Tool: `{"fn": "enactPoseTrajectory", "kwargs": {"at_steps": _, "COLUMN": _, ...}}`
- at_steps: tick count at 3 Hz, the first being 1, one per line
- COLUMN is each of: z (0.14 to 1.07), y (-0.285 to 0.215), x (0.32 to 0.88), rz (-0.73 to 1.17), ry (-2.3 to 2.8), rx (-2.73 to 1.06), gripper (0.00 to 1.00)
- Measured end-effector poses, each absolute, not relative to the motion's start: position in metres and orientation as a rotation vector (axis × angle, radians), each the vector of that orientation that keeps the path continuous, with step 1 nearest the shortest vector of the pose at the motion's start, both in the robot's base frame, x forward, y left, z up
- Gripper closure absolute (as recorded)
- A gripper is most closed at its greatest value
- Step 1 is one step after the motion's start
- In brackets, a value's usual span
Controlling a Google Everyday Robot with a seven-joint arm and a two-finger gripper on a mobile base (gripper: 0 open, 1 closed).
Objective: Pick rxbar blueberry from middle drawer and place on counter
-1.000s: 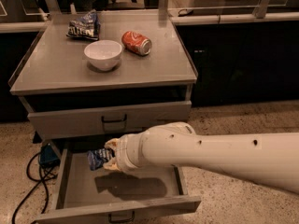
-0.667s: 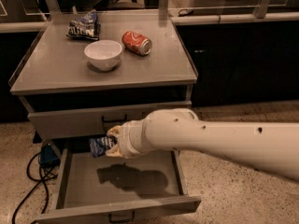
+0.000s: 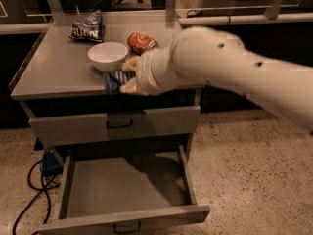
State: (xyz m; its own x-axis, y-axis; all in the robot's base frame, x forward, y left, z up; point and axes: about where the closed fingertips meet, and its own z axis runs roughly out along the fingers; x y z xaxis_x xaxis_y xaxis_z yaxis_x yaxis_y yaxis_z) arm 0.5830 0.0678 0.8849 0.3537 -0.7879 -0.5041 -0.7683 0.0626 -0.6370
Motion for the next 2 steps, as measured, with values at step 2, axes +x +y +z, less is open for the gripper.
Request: {"fn": "enactPoseTrajectory", "kwargs": {"at_steps": 2, "z": 0.9232, "y": 0.0646, "x": 0.5975, "rz": -0.05, "ry": 1.383, "rx": -1.631, "gripper": 1.0}}
